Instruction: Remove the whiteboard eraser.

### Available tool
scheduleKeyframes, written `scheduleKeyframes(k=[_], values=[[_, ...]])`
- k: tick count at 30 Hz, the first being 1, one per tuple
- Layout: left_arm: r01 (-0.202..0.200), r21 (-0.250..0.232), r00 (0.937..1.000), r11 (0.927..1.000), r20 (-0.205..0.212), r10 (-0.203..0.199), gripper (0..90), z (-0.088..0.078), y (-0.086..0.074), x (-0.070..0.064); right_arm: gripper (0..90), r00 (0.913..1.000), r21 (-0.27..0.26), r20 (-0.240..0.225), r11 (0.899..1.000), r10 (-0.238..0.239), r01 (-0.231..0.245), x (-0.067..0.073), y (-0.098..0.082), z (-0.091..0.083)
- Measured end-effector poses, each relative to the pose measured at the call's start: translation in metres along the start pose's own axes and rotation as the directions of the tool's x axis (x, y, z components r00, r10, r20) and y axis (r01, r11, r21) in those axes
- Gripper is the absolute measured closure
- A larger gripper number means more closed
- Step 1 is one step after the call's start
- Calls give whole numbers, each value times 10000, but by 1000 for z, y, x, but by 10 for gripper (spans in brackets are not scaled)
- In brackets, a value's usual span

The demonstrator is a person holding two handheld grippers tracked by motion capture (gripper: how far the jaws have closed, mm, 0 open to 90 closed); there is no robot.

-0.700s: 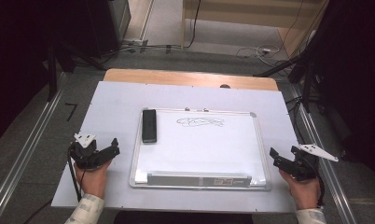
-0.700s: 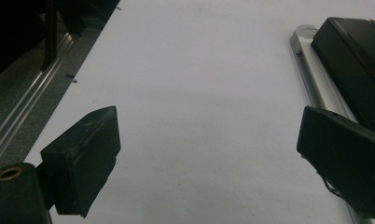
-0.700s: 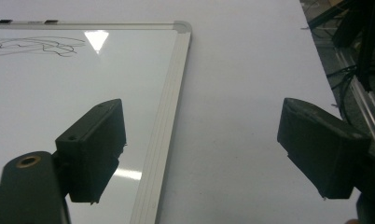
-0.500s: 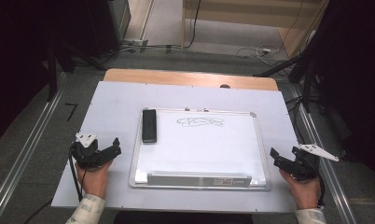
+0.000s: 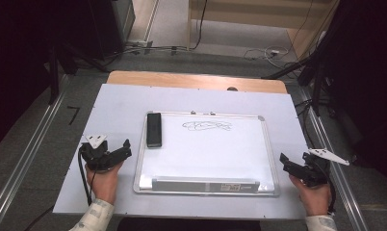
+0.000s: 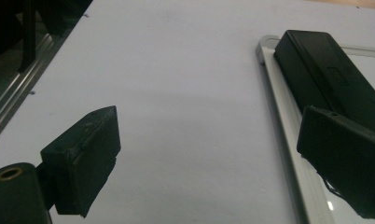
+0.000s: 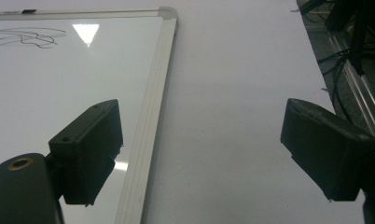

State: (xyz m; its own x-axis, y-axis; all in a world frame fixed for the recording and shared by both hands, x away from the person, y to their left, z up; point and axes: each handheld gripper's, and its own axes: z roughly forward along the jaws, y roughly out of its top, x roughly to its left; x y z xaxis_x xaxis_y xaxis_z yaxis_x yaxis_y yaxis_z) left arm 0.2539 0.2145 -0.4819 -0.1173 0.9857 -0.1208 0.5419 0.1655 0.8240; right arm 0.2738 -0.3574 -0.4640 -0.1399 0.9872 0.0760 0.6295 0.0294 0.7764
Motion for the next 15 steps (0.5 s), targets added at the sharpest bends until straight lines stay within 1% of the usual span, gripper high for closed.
scheduleKeyframes(k=[1, 2, 4, 9, 12, 13, 15], values=[[-121, 23, 9999, 9999, 48, 121, 63, 1, 1, -3, 116, 10000, 26, -9, 10000, -15, 15, 0, 0, 0], [-153, -8, 9998, 9999, 87, 153, 64, 2, 2, -6, 116, 10000, 68, -31, 10000, 21, -21, 0, 0, 1], [-115, 29, 9996, 9999, 257, 115, 64, 7, 5, -13, 116, 10000, 100, -18, 9999, 18, -18, 0, 0, 1], [-148, 88, 9994, 9999, 321, 146, 64, 13, 7, -19, 116, 10000, 82, -41, 9999, 87, -86, -2, 0, 1], [-267, 30, 9992, 9996, 307, 266, 64, 15, 12, -26, 116, 10000, 98, -22, 9999, 88, -88, -1, -1, 1], [-392, -4, 9988, 9992, 289, 392, 64, 16, 14, -29, 116, 10000, 115, -31, 9999, 82, -82, -1, -1, 2], [-465, -2, 9982, 9989, 373, 464, 64, 18, 16, -35, 116, 9999, 133, -4, 9999, 103, -103, -1, -1, 2]])
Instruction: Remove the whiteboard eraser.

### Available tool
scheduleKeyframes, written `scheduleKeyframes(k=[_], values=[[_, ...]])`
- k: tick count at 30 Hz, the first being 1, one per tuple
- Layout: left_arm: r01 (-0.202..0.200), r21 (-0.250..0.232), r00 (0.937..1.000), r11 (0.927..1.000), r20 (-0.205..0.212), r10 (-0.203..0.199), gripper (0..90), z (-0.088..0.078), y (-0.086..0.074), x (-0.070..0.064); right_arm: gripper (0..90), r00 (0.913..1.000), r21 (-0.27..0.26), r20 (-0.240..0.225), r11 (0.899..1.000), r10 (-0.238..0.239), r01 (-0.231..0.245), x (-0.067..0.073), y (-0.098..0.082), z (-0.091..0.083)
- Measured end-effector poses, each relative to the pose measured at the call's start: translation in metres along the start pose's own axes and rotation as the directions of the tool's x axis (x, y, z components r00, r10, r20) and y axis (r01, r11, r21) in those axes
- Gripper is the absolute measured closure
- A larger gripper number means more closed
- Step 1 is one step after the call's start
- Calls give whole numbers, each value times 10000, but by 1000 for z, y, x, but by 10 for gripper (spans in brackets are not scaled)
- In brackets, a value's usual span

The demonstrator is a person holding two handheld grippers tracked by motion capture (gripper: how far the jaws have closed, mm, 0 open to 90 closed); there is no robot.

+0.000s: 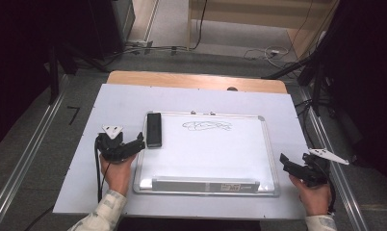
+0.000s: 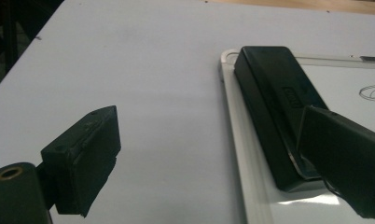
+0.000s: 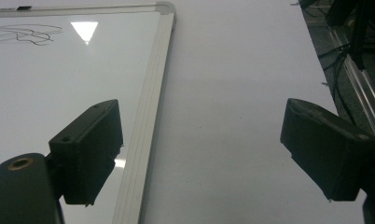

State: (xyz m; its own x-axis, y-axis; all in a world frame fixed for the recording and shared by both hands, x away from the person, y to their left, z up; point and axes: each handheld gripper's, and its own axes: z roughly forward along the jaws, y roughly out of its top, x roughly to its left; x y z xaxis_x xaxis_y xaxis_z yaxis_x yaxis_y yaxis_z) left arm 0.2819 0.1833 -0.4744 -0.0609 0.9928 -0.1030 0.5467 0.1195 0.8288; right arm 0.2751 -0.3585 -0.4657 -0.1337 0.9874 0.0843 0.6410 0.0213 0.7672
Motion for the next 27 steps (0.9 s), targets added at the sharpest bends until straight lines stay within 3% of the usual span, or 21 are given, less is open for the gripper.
scheduleKeyframes(k=[8, 18, 27], values=[[-226, 549, 9996, 9982, 173, 217, 74, 20, 7, -20, 117, 10000, 45, 57, 10000, -33, 33, 1, 0, 1], [-580, 660, 9980, 9961, 300, 561, 102, 41, 23, -46, 118, 9999, 138, 78, 9999, -106, 105, 2, -1, 2], [-712, 744, 9970, 9947, 351, 687, 168, 63, 30, -56, 118, 9999, 130, 73, 9998, -120, 119, 1, -1, 2]])
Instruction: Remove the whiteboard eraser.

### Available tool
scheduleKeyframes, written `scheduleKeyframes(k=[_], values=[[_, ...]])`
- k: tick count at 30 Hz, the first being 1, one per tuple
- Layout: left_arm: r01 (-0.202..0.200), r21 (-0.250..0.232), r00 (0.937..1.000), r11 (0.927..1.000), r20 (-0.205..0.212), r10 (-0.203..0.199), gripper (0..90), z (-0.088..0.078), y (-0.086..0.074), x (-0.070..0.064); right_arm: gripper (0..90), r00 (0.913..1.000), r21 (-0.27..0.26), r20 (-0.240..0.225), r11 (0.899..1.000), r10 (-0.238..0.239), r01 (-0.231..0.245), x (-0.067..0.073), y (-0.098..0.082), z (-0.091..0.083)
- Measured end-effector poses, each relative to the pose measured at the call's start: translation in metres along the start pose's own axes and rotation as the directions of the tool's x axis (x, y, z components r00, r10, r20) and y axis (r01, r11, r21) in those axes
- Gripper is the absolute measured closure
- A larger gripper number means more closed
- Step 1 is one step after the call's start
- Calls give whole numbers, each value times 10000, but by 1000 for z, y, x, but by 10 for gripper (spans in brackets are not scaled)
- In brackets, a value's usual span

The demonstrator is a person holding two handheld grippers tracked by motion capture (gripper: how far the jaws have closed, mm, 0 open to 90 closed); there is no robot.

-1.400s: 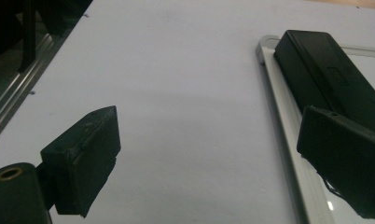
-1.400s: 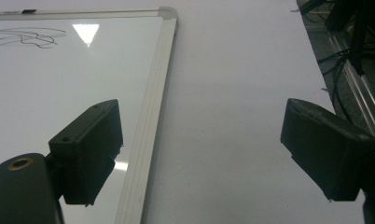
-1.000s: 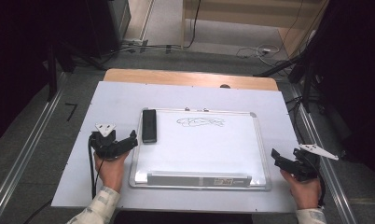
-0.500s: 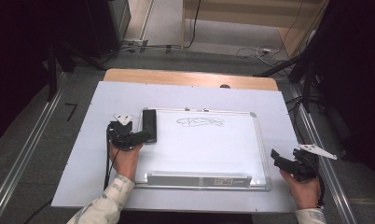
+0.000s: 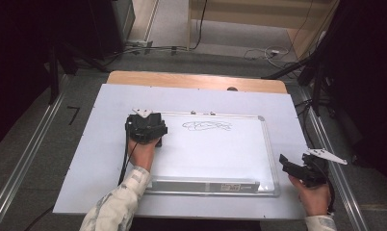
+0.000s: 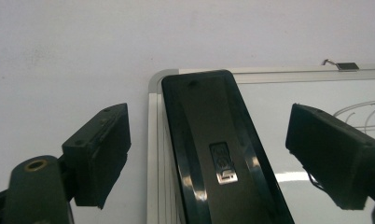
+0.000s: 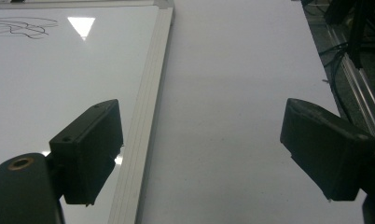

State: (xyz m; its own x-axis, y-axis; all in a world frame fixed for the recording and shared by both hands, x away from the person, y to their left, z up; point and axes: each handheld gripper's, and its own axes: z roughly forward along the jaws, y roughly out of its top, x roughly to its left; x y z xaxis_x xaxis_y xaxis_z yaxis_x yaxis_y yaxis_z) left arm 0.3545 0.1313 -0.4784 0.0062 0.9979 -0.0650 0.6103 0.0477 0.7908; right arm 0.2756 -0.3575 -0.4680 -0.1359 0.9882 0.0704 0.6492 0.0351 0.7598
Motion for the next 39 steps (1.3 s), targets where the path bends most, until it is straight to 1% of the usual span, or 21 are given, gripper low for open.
scheduleKeyframes(k=[3, 4, 7, 8, 9, 11, 13, 15, 16, 18, 19, 20, 21, 22, 23, 25, 27, 29, 35, 39], values=[[-47, 131, 10000, 9999, 28, 47, 182, 6, 1, 0, 118, 10000, -12, -15, 10000, -6, 6, 0, 0, 0], [40, 220, 9999, 9997, 99, -42, 183, 11, 1, -1, 118, 10000, -14, -19, 10000, 0, 0, 0, 0, 0], [124, 198, 9998, 9997, 125, -126, 194, 13, 2, -2, 118, 10000, -2, -14, 10000, 31, -31, 0, 0, 0], [75, 387, 10000, 9992, -48, -73, 194, 15, 2, -3, 118, 10000, 1, -18, 10000, 24, -24, 0, 0, 0], [75, 387, 10000, 9992, -48, -73, 194, 15, 2, -3, 117, 10000, 5, -15, 10000, 26, -26, 0, 0, 0], [138, 593, 9996, 9981, -264, -123, 203, 18, 0, -3, 118, 10000, 0, -16, 10000, 18, -18, 0, 0, 0], [191, 548, 9995, 9983, -259, -177, 226, 18, 0, -3, 117, 10000, -5, -16, 10000, 20, -20, 0, 0, 0], [162, 539, 9996, 9984, -250, -149, 253, 19, 0, -3, 118, 10000, -4, -21, 10000, 4, -4, 0, -1, 0], [86, 511, 9999, 9987, -150, -79, 264, 19, -1, -4, 118, 10000, 11, -3, 10000, -4, 4, 0, -1, 1], [62, 507, 9999, 9987, -107, -56, 293, 20, -1, -5, 118, 10000, 39, -23, 10000, 2, -2, 0, -1, 1], [-7, 506, 10000, 9987, -41, 9, 293, 20, -1, -5, 118, 10000, 39, -23, 10000, 2, -2, 0, -1, 1], [-52, 482, 10000, 9988, -62, 55, 304, 21, -1, -6, 117, 10000, 51, -20, 10000, -2, 2, 0, -1, 1], [-173, 456, 9998, 9988, -38, 175, 358, 21, -1, -6, 118, 10000, 53, -15, 10000, -18, 18, 0, -1, 1], [-342, 431, 9994, 9985, 63, 339, 381, 22, -2, -5, 118, 10000, 47, -21, 10000, -31, 31, 0, -1, 1], [-418, 405, 9991, 9983, 104, 414, 388, 22, -2, -5, 118, 10000, 45, -12, 10000, -22, 22, 0, -1, 1], [-582, 404, 9982, 9975, 176, 575, 398, 21, -1, -5, 118, 10000, 61, -9, 10000, -20, 20, 0, -1, 1], [-613, 383, 9979, 9974, 235, 605, 400, 21, -2, -5, 118, 10000, 68, 2, 10000, -43, 43, 0, -1, 2], [-606, 390, 9980, 9974, 214, 598, 399, 21, -2, -5, 118, 10000, 74, -4, 9999, -77, 77, 0, -1, 2], [-348, 488, 9994, 9982, 99, 343, 374, 26, -4, -6, 118, 10000, 67, 10, 9999, -87, 87, 0, -1, 2], [-416, 372, 9991, 9984, 126, 411, 393, 27, -4, -6, 118, 10000, 80, 9, 9999, -67, 67, 0, -1, 2]])
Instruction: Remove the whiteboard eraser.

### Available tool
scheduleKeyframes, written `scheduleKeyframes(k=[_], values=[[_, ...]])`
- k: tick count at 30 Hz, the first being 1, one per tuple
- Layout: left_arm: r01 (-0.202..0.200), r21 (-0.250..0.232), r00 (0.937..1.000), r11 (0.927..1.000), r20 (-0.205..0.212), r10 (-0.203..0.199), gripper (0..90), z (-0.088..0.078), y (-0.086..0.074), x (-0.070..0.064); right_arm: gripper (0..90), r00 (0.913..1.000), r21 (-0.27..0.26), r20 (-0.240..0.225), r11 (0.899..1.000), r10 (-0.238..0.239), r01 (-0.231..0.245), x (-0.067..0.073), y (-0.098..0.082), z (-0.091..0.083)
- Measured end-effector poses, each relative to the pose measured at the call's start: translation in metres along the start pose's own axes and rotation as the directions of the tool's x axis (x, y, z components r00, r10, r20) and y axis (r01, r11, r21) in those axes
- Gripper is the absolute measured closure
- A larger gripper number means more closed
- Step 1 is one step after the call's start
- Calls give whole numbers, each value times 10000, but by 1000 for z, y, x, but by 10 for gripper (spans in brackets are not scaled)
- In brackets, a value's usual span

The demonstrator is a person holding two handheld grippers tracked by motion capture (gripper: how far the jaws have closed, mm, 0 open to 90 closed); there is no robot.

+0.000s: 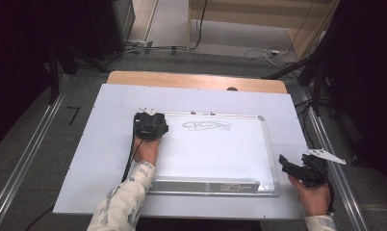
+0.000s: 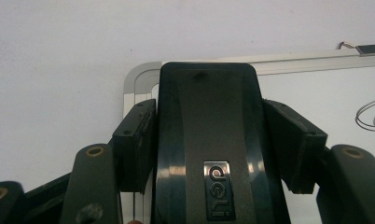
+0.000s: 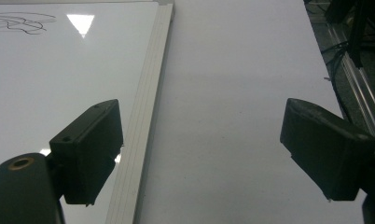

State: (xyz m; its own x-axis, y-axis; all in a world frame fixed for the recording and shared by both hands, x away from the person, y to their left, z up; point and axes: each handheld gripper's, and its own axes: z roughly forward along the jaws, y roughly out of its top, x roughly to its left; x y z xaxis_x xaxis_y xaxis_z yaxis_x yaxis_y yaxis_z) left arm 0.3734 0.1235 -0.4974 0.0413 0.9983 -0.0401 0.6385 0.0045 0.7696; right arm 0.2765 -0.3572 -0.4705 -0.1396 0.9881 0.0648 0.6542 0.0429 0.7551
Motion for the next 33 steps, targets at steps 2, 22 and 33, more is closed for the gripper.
scheduleKeyframes(k=[2, 22, 33], values=[[-59, -11, 10000, 10000, 36, 59, 398, 0, 0, 0, 118, 10000, 23, 5, 10000, 32, -32, 0, 0, 0], [-419, -594, 9967, 9974, 666, 458, 404, -21, 11, 0, 118, 9999, 35, 103, 10000, 52, -52, -1, -1, 0], [-544, -648, 9930, 9964, 1014, 608, 406, -26, 15, -3, 118, 9999, 69, 140, 9999, 102, -103, -2, -3, -2]])
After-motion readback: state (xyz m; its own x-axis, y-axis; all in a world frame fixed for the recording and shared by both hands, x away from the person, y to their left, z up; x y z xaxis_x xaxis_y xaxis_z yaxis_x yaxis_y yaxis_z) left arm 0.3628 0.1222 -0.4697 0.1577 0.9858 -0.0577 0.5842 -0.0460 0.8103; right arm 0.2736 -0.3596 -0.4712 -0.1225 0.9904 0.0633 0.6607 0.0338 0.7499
